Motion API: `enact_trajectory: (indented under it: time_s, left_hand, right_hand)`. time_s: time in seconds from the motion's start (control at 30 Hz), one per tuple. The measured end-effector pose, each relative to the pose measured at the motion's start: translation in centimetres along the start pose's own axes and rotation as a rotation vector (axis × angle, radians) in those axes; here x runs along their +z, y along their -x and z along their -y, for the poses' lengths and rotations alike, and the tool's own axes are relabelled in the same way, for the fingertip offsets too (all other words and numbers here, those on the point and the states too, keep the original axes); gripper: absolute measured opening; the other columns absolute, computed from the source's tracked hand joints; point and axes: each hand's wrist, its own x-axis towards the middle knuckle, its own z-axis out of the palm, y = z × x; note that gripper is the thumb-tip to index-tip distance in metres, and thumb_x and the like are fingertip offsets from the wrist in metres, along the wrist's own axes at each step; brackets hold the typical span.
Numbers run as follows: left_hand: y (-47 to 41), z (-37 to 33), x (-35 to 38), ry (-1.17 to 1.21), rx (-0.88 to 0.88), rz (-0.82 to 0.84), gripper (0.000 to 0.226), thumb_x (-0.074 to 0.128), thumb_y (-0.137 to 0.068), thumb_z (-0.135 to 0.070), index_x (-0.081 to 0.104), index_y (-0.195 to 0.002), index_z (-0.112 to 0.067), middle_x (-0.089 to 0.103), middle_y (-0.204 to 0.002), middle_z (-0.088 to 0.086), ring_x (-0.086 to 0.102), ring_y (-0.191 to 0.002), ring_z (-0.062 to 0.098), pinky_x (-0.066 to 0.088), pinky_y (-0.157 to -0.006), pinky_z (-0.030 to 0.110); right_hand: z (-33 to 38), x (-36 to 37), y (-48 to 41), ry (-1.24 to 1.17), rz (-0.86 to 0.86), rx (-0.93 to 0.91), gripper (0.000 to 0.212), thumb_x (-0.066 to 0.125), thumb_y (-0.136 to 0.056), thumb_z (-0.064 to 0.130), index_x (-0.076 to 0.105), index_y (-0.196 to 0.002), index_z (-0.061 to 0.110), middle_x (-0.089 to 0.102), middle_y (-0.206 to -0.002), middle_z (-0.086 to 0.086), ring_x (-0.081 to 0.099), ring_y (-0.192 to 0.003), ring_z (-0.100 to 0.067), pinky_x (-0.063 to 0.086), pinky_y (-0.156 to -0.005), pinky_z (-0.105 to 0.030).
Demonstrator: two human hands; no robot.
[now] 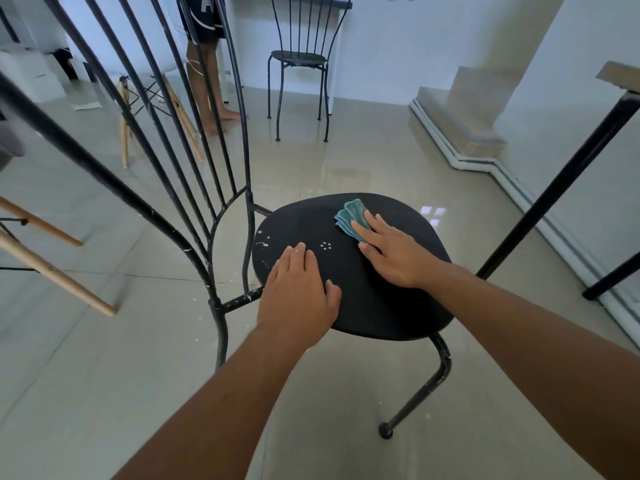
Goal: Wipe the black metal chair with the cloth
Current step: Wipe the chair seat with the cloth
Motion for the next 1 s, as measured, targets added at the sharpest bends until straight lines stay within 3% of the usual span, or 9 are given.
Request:
enact_trajectory:
  time_s: [0.2, 0.37, 0.43, 0.57, 0.73, 0.87, 1.0]
  left_hand:
    - [0.7, 1.7, 0.4, -0.085, 0.066, 0.050, 0.078, 0.017, -0.108, -0.058, 0.007, -0.168, -0.009, 0.001, -0.176, 0.010, -0.002, -0.163, 0.024, 0.009, -0.133, 0.044]
    - [1.5, 3.9, -0.2, -0.182, -0.126, 0.000, 0.095, 0.007, -0.101, -0.072, 0.001, -0.166, -0.002, -0.004, -0.175, 0.019, -0.006, -0.162, 0.033, 0.007, -0.132, 0.050]
    - [1.8, 4.5, -0.1, -0.179, -0.205, -0.003, 0.101, 0.003, -0.098, -0.077, -0.002, -0.166, -0.001, -0.003, -0.174, 0.022, -0.005, -0.162, 0.035, 0.005, -0.132, 0.051]
    - [2.0, 5.1, 0.8, -0.080, -0.200, 0.006, 0.102, 0.003, -0.098, -0.078, -0.008, -0.165, -0.002, -0.002, -0.175, 0.020, -0.002, -0.163, 0.030, 0.008, -0.132, 0.047]
    - [2.0, 5.4, 1.2, -0.039, -0.185, -0.001, 0.104, 0.007, -0.097, -0.080, -0.014, -0.164, -0.003, -0.015, -0.174, 0.018, -0.007, -0.163, 0.029, 0.006, -0.132, 0.045]
    - [2.1, 5.0, 1.2, -0.035, -0.222, -0.008, 0.106, 0.008, -0.096, -0.080, -0.013, -0.164, -0.002, -0.017, -0.173, 0.020, -0.009, -0.162, 0.032, 0.002, -0.132, 0.046]
    - [2.1, 4.4, 0.9, -0.083, -0.268, 0.016, 0.107, 0.008, -0.096, -0.079, -0.009, -0.164, 0.002, -0.012, -0.173, 0.024, -0.007, -0.162, 0.036, 0.005, -0.132, 0.047]
  right_hand:
    - [0.3, -0.6, -1.4, 0.044, 0.038, 0.063, 0.058, 0.023, -0.116, 0.047, 0.008, -0.171, 0.039, -0.004, -0.181, 0.006, -0.005, -0.167, -0.019, 0.011, -0.132, -0.047]
    - [2.9, -0.7, -6.1, 0.038, 0.040, 0.096, 0.058, 0.022, -0.117, 0.045, 0.010, -0.172, 0.033, -0.004, -0.181, 0.001, -0.006, -0.167, -0.025, 0.010, -0.132, -0.050]
    - [5.0, 0.2, -7.6, 0.054, 0.026, 0.054, 0.058, 0.021, -0.116, 0.045, 0.009, -0.172, 0.035, -0.003, -0.182, 0.001, -0.005, -0.167, -0.025, 0.009, -0.134, -0.052]
    - [8.5, 2.2, -6.3, 0.039, 0.025, -0.132, 0.056, 0.022, -0.116, 0.046, 0.011, -0.171, 0.039, -0.002, -0.181, 0.007, -0.004, -0.167, -0.018, 0.005, -0.134, -0.048]
    - [4.2, 0.8, 0.3, -0.010, 0.099, -0.367, 0.054, 0.029, -0.116, 0.047, 0.016, -0.169, 0.046, 0.002, -0.178, 0.024, -0.005, -0.164, -0.001, 0.001, -0.132, -0.031]
    - [0.7, -0.9, -0.6, 0.021, 0.104, -0.239, 0.054, 0.029, -0.116, 0.047, 0.014, -0.168, 0.046, 0.002, -0.177, 0.026, -0.006, -0.163, -0.003, 0.009, -0.135, -0.043]
    - [4.5, -0.2, -5.2, 0.006, 0.068, -0.134, 0.057, 0.026, -0.117, 0.042, 0.013, -0.172, 0.034, 0.000, -0.180, 0.014, -0.008, -0.166, -0.014, 0.013, -0.134, -0.054]
